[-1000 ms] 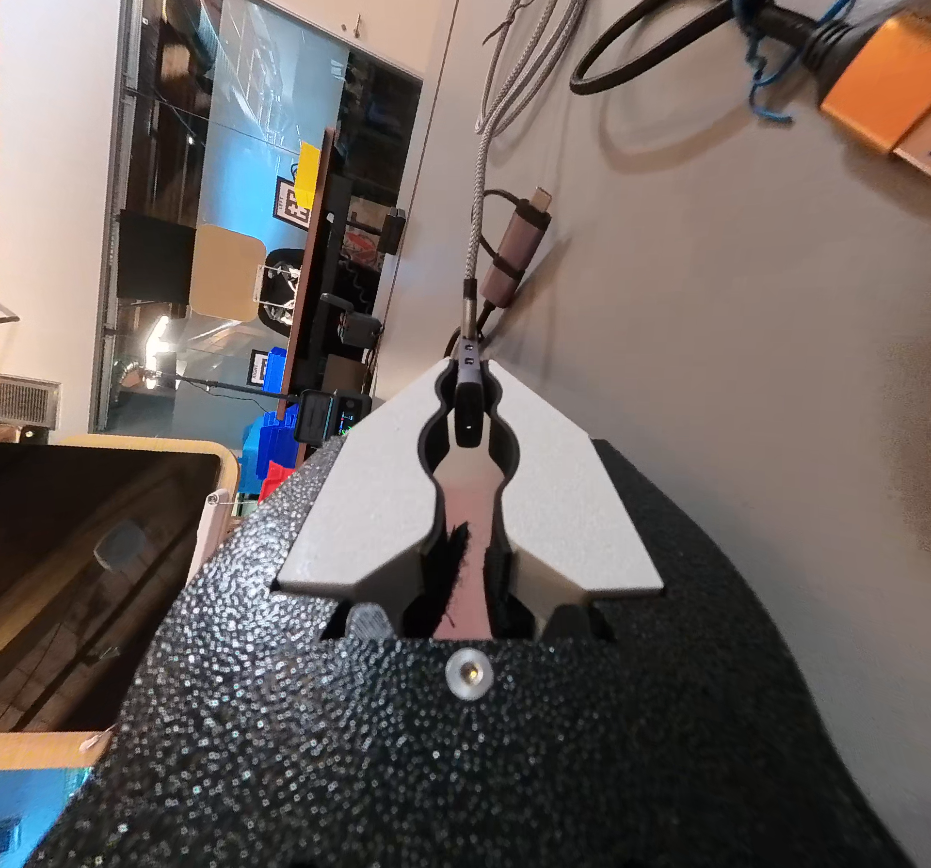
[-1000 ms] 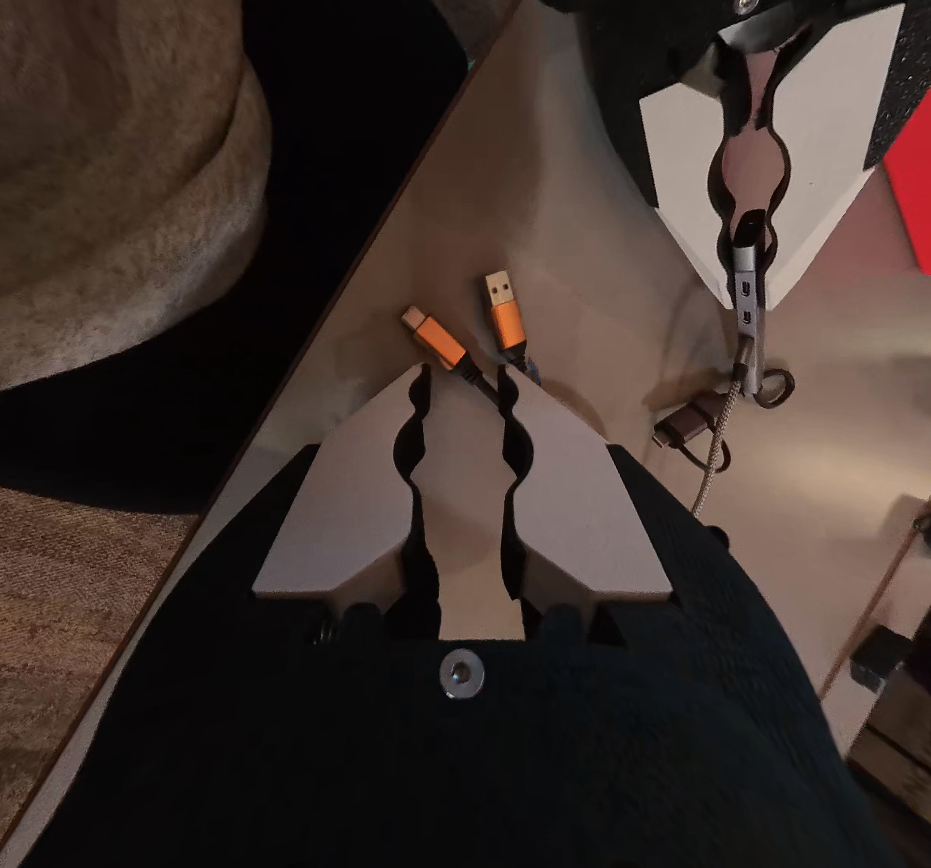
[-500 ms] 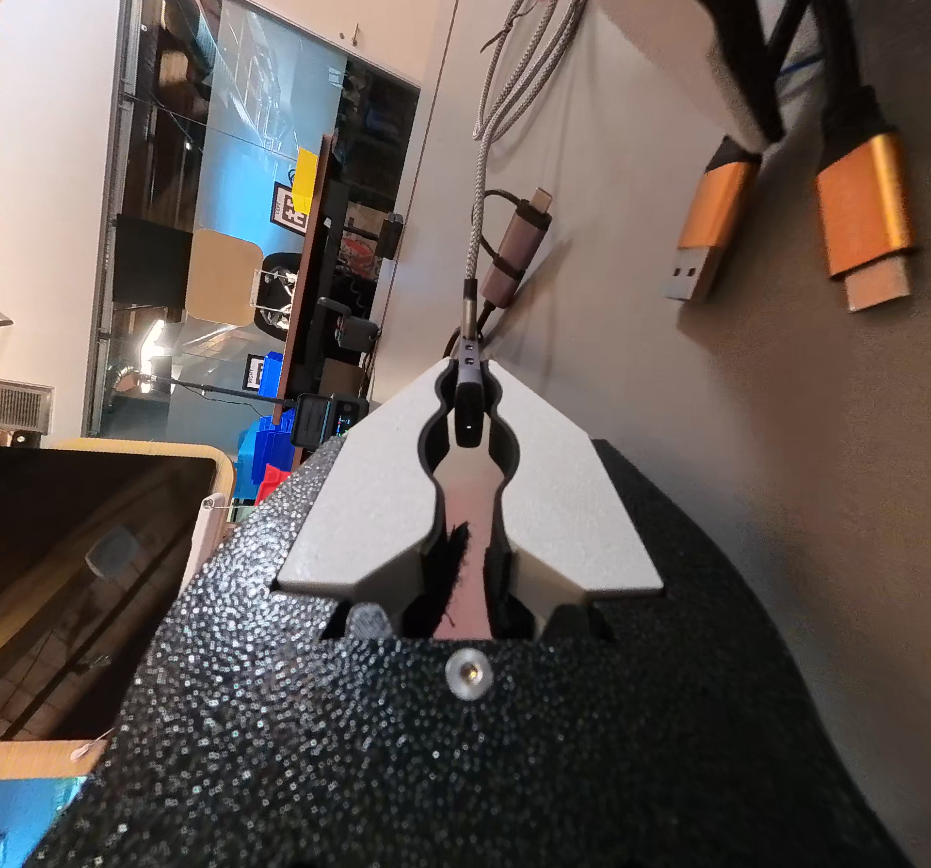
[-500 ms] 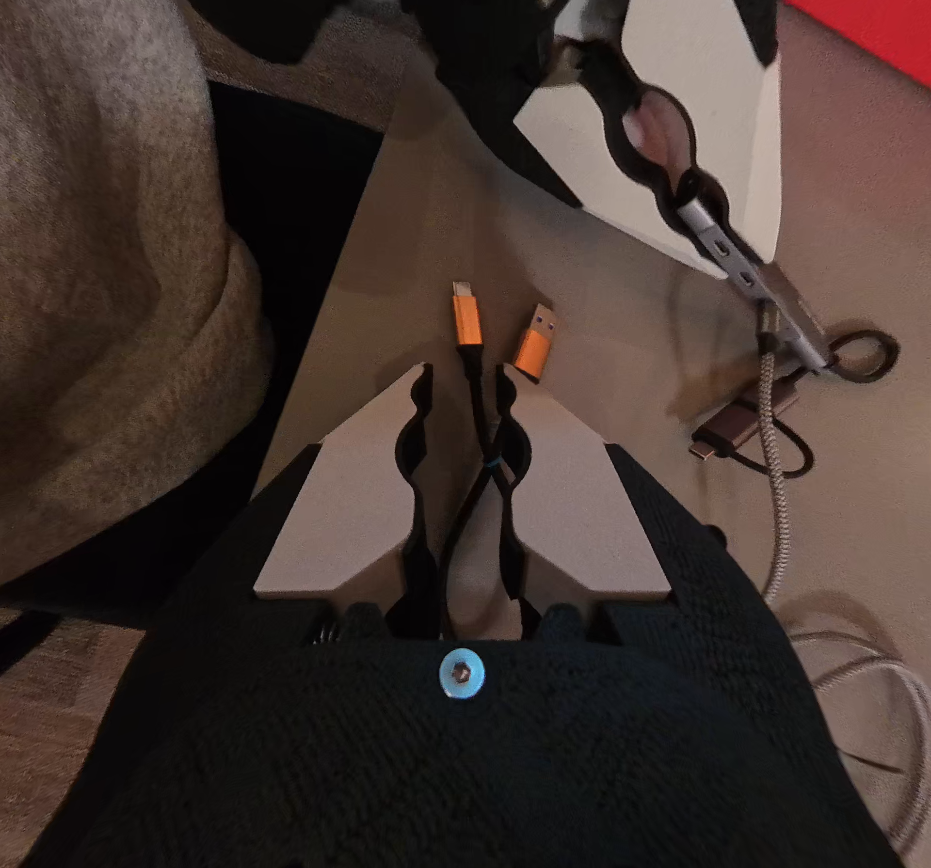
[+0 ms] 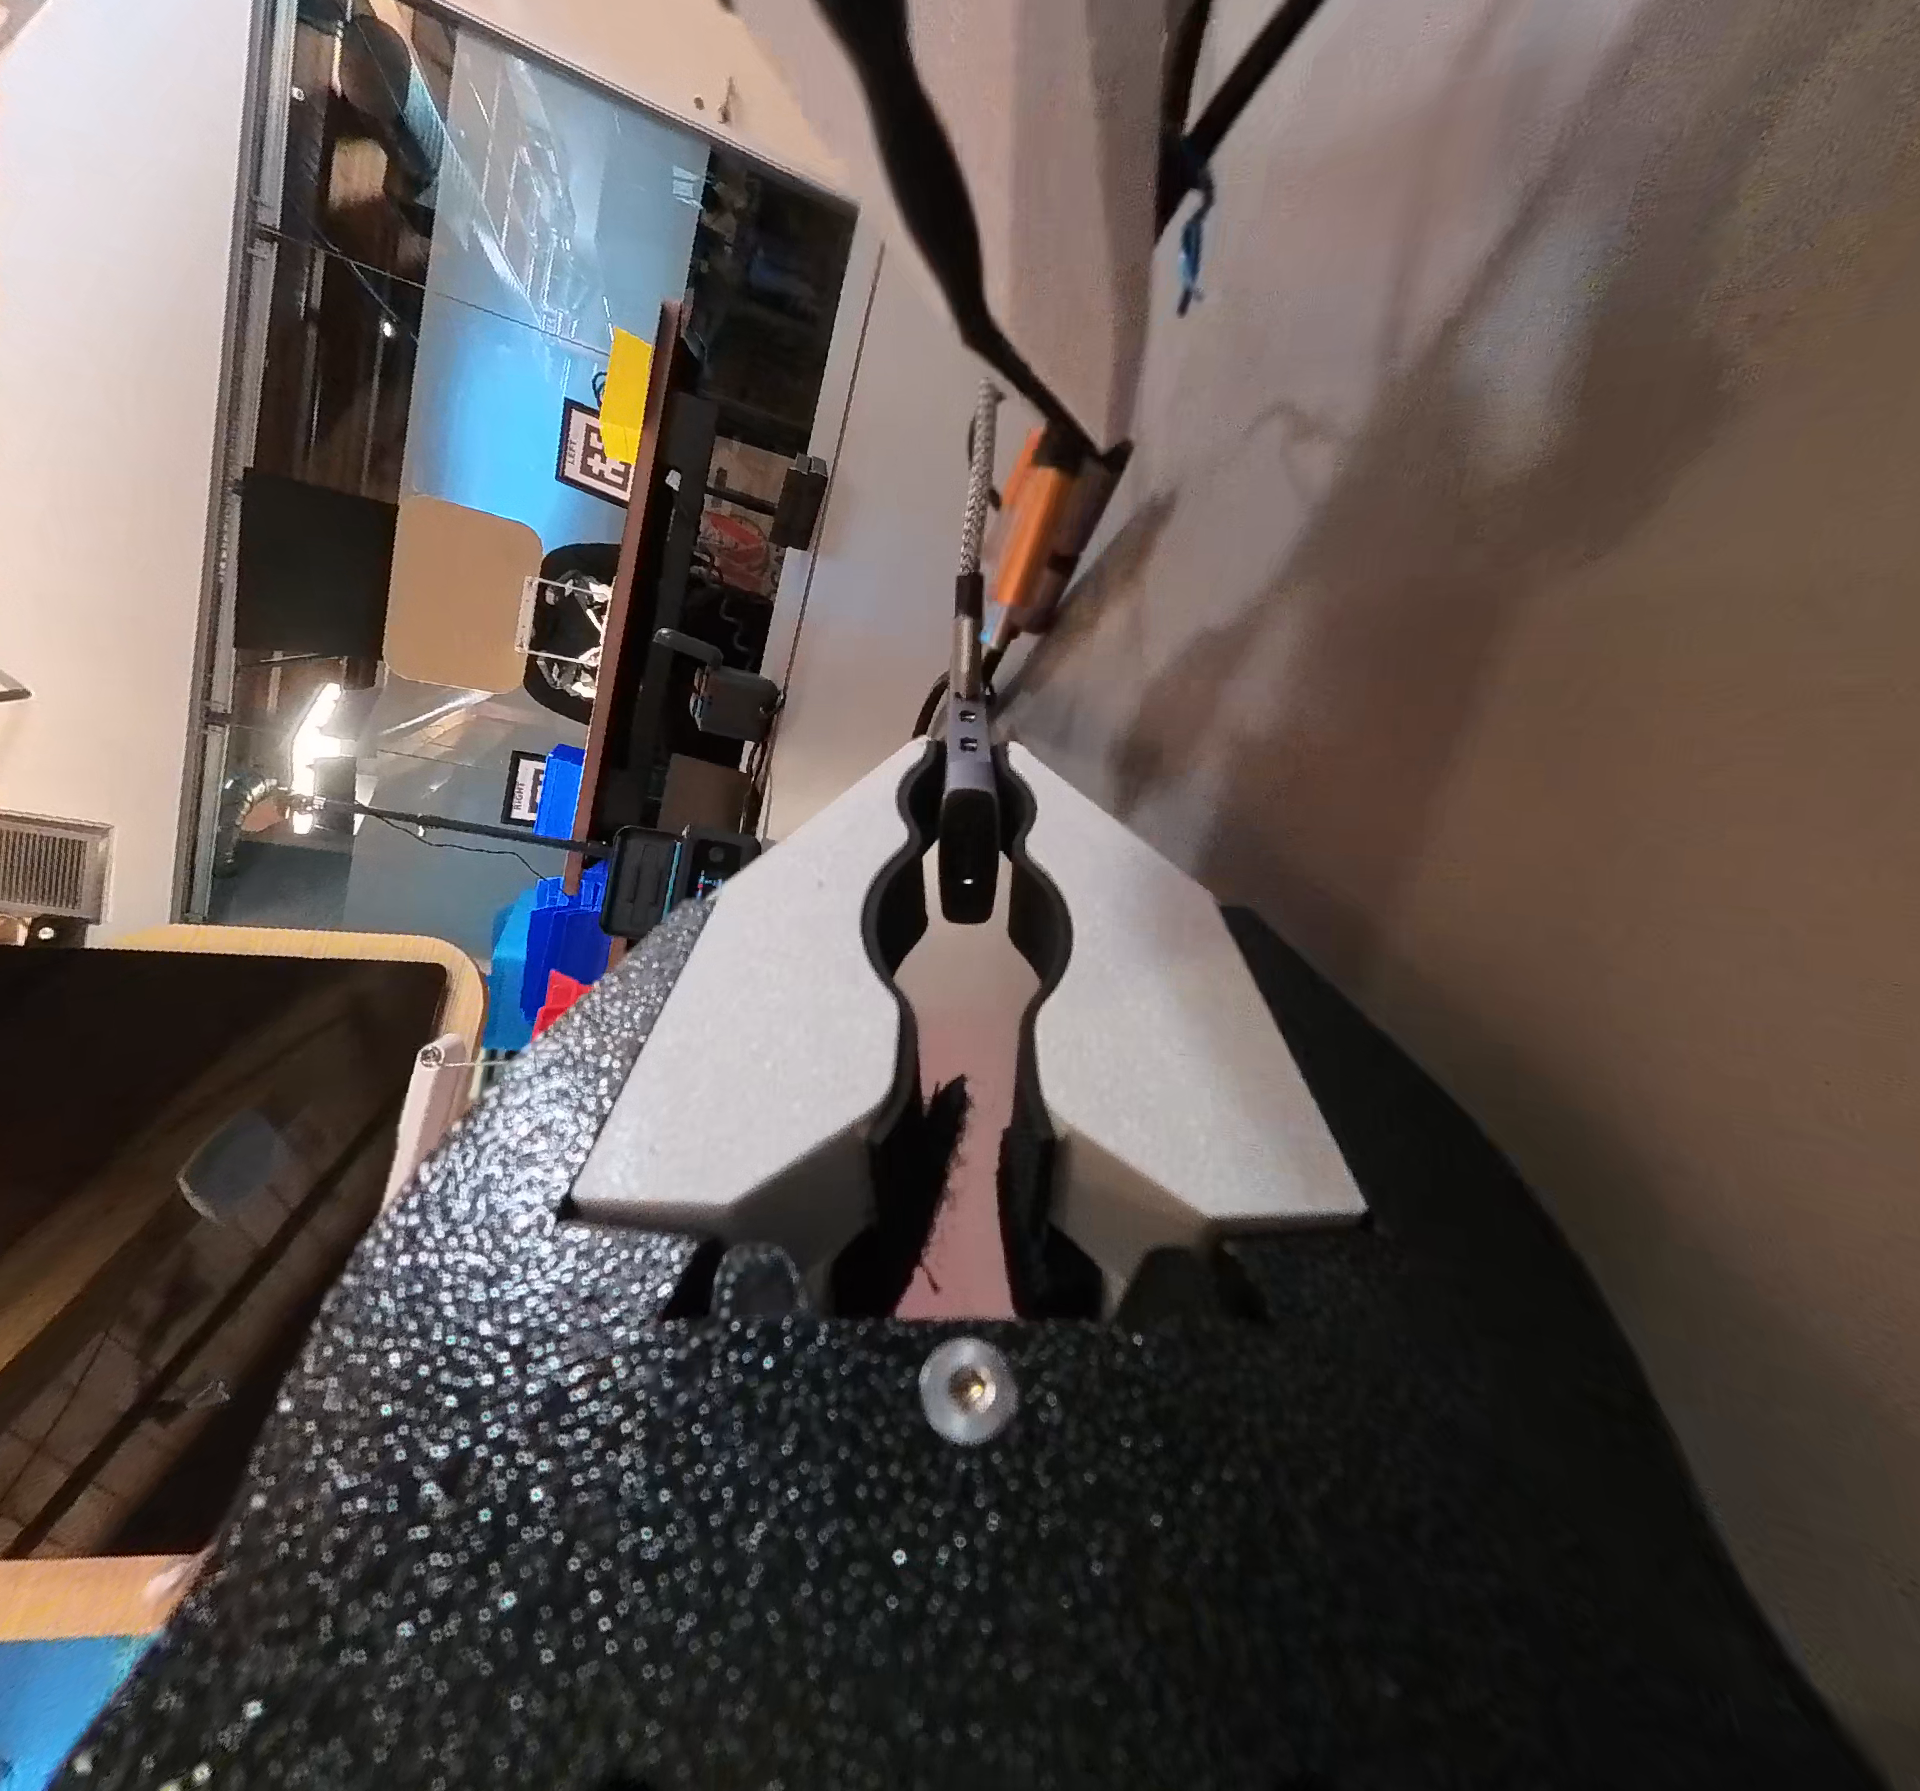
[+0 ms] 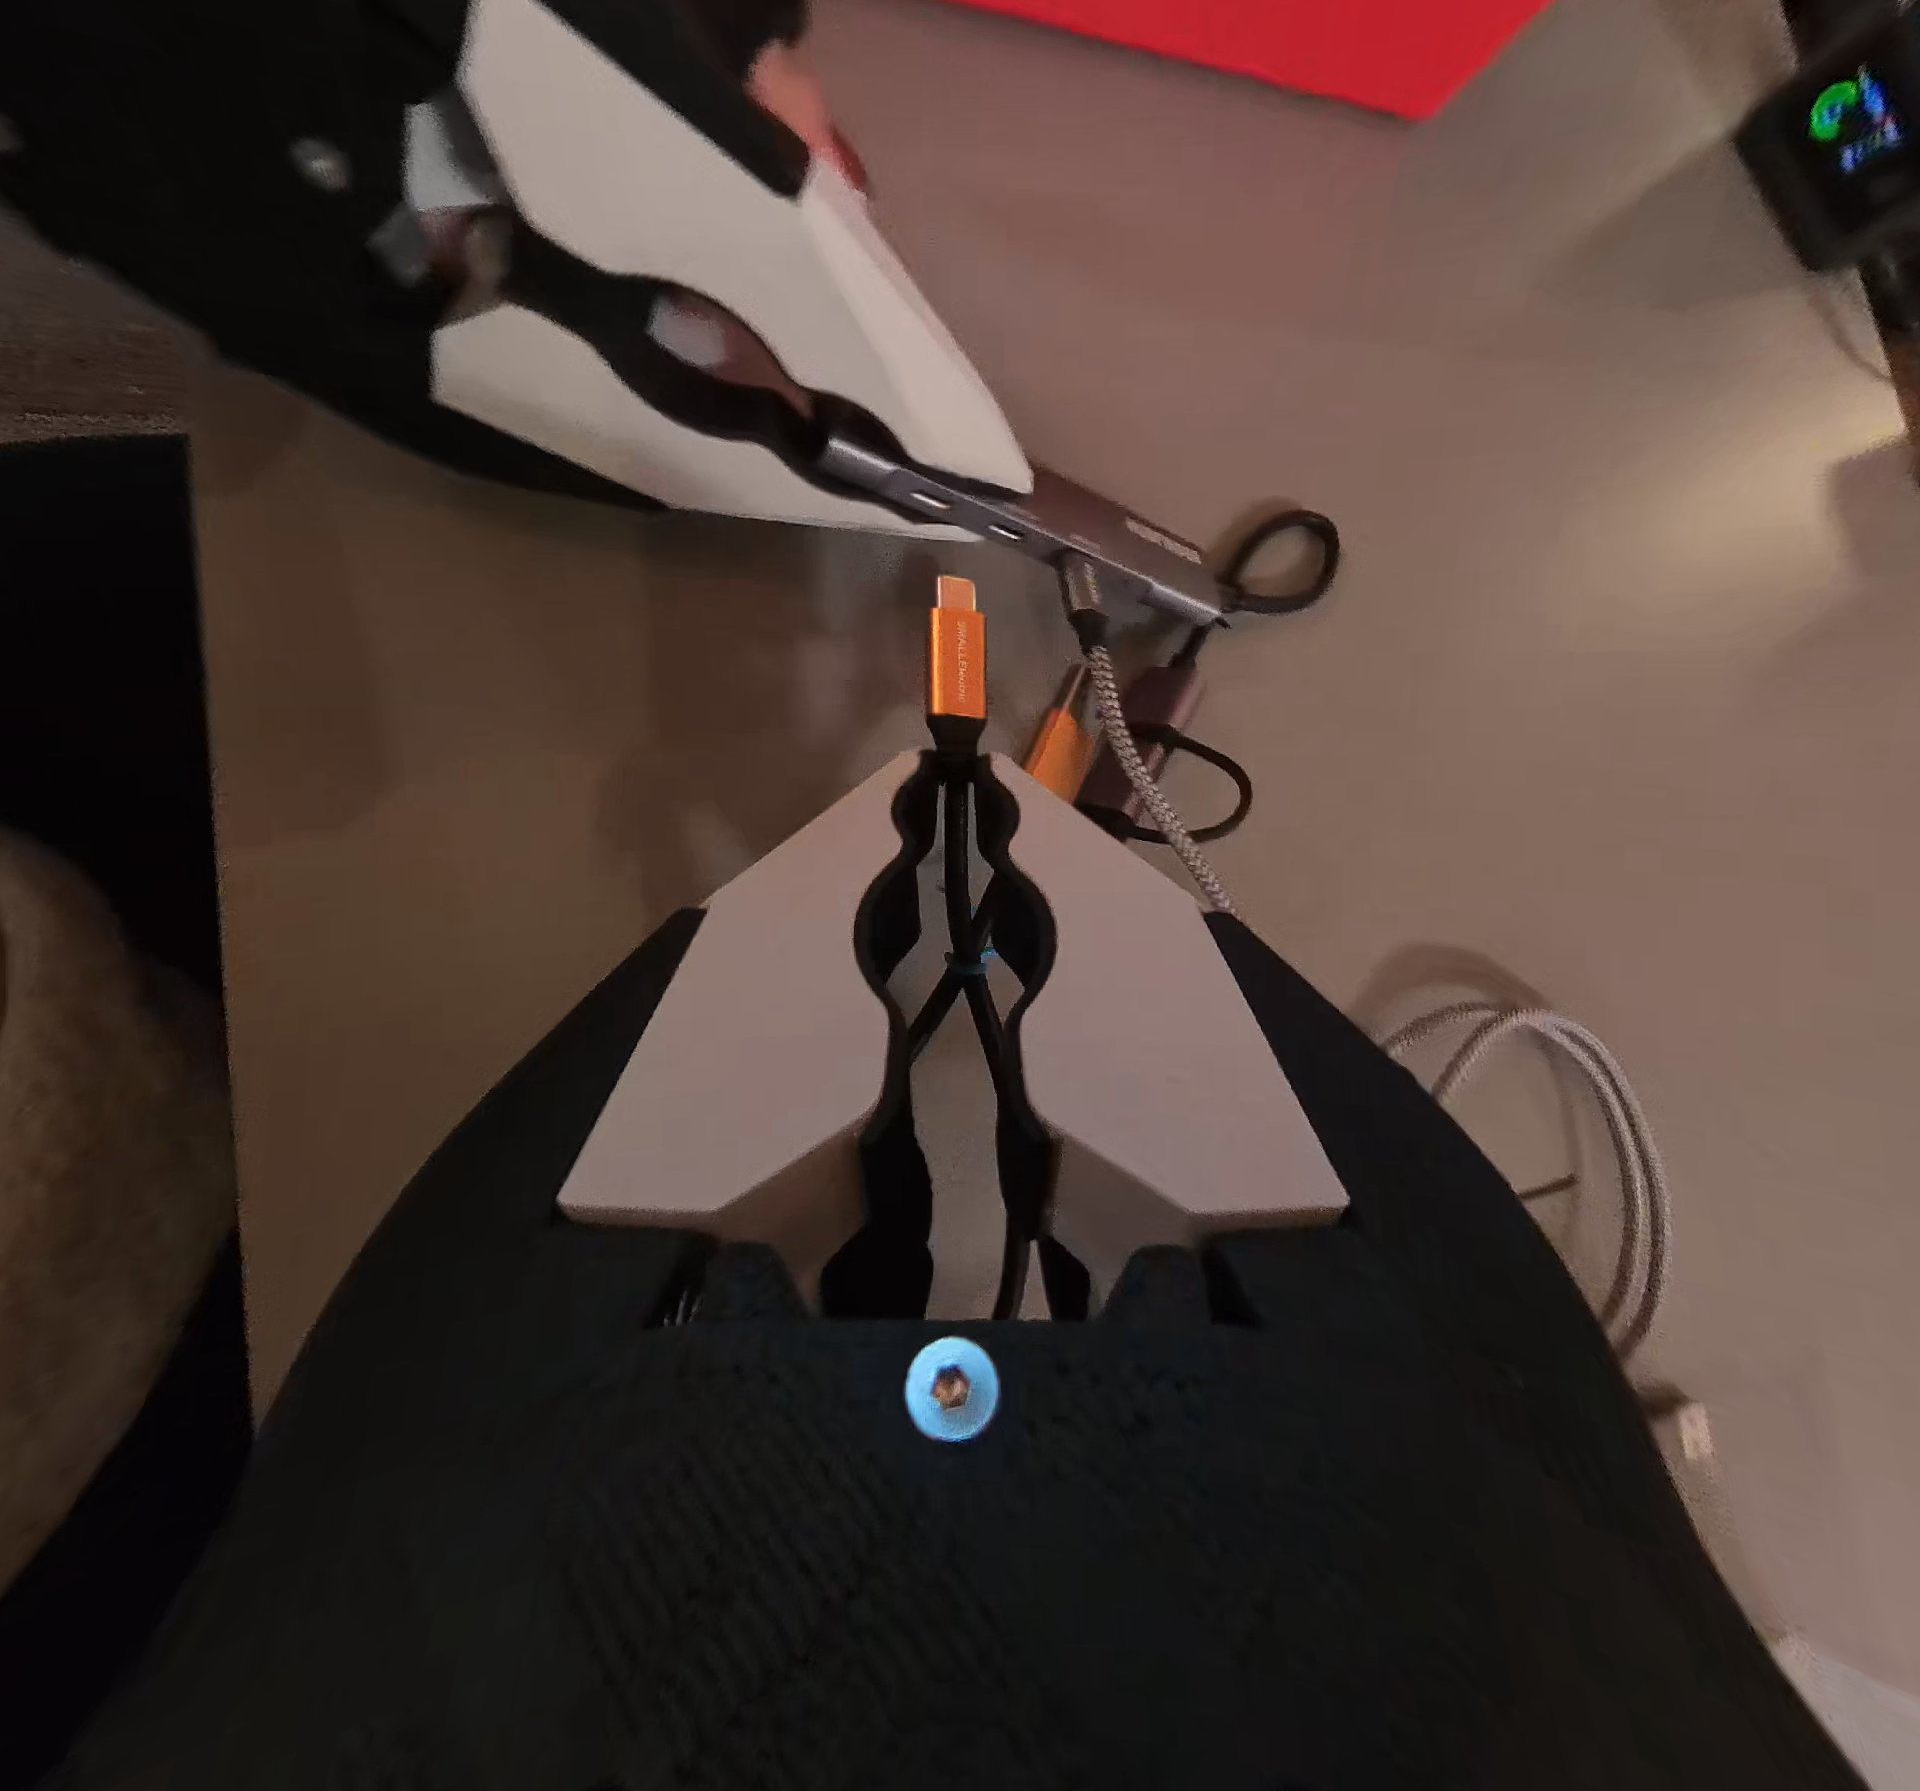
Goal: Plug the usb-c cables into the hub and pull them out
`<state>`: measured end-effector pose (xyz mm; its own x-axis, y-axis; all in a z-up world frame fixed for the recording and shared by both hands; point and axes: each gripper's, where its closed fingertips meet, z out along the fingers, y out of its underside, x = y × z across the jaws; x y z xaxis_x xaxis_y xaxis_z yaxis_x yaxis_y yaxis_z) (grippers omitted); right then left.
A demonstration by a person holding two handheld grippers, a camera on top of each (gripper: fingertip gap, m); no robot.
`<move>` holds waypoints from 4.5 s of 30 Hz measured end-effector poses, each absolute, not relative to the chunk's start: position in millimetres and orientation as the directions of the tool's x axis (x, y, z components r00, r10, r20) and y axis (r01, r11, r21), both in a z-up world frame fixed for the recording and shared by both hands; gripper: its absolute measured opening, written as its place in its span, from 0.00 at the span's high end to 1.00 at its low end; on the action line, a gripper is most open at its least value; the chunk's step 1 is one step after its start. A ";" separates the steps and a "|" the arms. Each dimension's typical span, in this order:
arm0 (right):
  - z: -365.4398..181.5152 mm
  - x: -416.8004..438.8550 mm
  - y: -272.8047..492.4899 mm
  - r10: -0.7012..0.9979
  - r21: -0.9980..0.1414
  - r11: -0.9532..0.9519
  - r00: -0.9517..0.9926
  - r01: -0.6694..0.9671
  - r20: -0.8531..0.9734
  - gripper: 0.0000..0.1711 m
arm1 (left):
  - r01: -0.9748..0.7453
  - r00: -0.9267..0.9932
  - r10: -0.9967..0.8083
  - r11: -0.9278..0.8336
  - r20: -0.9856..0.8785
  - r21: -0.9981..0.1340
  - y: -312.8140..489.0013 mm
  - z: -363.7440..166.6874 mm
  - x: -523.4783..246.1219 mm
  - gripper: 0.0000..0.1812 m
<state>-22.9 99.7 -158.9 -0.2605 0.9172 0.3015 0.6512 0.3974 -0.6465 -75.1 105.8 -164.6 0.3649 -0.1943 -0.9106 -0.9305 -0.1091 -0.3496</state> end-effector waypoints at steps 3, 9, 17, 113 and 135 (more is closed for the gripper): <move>-161.5 -26.2 99.4 0.938 -0.620 0.346 -0.236 0.704 0.255 0.97 | -0.939 0.343 -0.196 -0.099 -0.919 -0.330 105.0 -165.2 -73.0 0.96; -160.3 -31.6 93.4 0.949 -0.610 0.317 -0.242 0.726 0.205 0.97 | -0.954 0.299 -0.195 -0.086 -0.934 -0.288 104.2 -166.3 -69.9 0.96; -163.7 -30.7 92.0 0.940 -0.577 0.340 -0.264 0.742 0.215 0.97 | -0.962 0.273 -0.194 -0.083 -0.942 -0.261 104.1 -167.0 -68.9 0.96; 181.9 223.8 341.3 0.421 -0.841 0.416 0.747 0.344 0.514 0.97 | -0.808 0.560 -0.037 0.198 -0.828 -0.555 87.9 -100.9 -40.6 0.74; -17.4 186.2 408.7 0.759 -0.512 0.272 0.145 0.815 0.635 0.96 | -0.836 0.517 -0.039 0.192 -0.855 -0.514 87.3 -106.3 -38.8 0.79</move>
<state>186.2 408.7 -17.4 0.1447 0.7591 0.6347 0.8149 0.2724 -0.5116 -38.8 87.3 -106.3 0.5166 -0.0394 -0.8553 -0.8361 0.1921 -0.5139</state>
